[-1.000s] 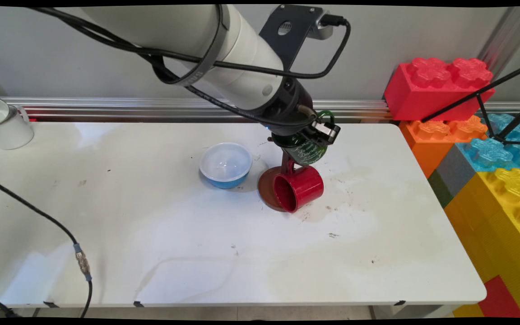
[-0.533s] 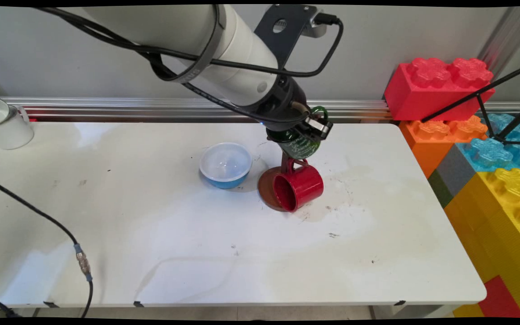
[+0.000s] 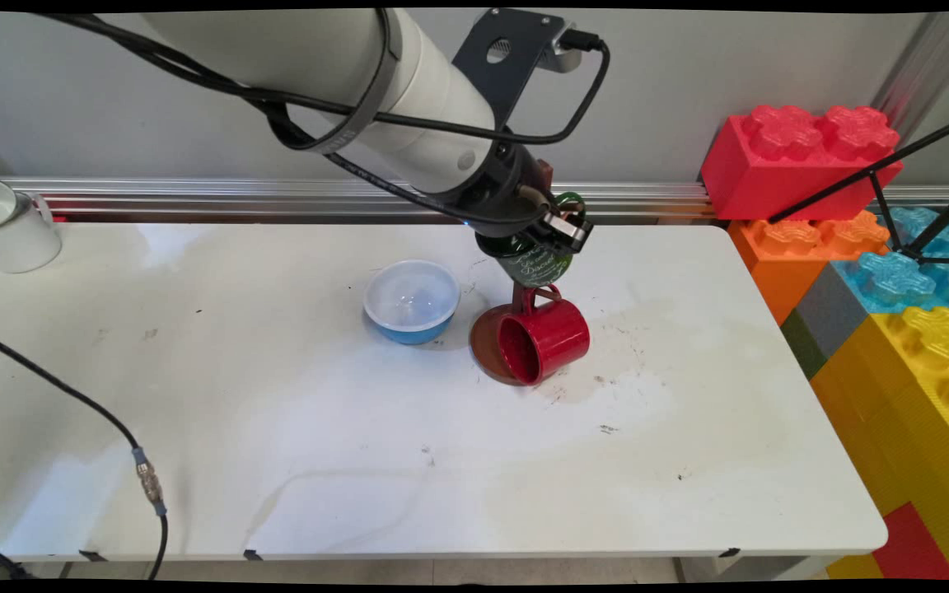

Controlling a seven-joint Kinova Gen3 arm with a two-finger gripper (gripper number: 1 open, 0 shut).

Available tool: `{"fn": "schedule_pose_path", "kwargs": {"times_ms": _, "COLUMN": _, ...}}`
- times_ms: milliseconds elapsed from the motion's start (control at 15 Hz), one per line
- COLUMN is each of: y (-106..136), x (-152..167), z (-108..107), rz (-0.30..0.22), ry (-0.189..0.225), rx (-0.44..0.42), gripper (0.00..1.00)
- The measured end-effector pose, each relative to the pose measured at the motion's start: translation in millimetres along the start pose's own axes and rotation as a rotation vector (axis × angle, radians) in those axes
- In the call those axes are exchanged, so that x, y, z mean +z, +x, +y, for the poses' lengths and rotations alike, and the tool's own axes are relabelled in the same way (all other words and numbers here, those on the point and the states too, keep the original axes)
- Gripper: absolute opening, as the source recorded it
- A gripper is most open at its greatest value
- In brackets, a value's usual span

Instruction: Place the picked object on the table

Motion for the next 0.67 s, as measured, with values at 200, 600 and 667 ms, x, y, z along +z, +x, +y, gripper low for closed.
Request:
{"fn": "schedule_pose_path", "kwargs": {"times_ms": 200, "y": -3.8, "x": 0.1, "z": -3.0, "rz": -0.007, "ry": 0.004, "rx": -0.001, "gripper": 1.00}}
{"fn": "schedule_pose_path", "kwargs": {"times_ms": 600, "y": -11.8, "x": 0.8, "z": -6.2, "rz": -0.029, "ry": 0.000, "rx": 0.002, "gripper": 1.00}}
{"fn": "schedule_pose_path", "kwargs": {"times_ms": 667, "y": -12.3, "x": 0.6, "z": -6.1, "rz": -0.031, "ry": -0.002, "rx": 0.006, "gripper": 1.00}}
